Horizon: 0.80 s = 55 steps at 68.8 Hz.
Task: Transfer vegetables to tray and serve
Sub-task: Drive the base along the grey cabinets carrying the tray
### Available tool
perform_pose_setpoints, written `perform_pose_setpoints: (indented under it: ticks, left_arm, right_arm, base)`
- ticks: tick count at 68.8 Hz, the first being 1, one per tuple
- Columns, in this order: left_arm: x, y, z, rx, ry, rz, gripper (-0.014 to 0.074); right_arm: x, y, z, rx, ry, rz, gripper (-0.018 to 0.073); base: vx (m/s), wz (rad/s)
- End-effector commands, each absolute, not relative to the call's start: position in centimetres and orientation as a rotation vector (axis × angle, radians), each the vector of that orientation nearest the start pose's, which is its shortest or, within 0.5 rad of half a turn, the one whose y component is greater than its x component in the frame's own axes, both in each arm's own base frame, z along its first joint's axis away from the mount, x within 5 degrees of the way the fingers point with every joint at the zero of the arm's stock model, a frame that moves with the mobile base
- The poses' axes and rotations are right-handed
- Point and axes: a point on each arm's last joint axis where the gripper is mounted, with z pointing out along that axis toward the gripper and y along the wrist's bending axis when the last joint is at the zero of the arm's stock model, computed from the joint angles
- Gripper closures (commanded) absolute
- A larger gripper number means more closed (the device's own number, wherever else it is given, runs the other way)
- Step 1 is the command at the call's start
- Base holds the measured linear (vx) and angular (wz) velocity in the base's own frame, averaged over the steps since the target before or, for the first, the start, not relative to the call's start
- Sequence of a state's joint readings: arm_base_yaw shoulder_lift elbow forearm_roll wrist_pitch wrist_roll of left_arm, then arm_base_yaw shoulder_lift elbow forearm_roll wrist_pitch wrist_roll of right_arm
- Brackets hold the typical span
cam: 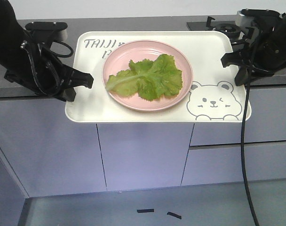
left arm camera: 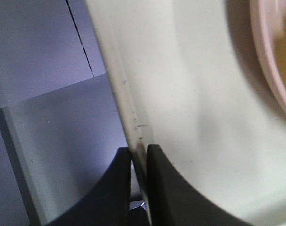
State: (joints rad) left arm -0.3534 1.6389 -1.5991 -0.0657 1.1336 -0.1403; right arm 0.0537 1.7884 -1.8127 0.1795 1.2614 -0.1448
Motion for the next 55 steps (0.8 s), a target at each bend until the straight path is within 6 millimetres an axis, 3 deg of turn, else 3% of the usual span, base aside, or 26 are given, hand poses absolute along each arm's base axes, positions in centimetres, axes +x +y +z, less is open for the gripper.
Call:
perform_pose_setpoints:
  ticks: [1,55]
  left_arm:
    - [31.79,-13.05,38.71,0.288,2.51,-0.33,0.0602]
    - [31.79,-13.05,38.71,0.288,2.51,-0.33,0.0602]
  right_arm:
    - [36.55,3.96,38.66,-0.297,2.621,0.26,0.0565]
    - [36.55,3.96,38.66,-0.297,2.621,0.26,0.0565]
  base:
    - [0.03,-0.02]
    - [0.05,-0.04]
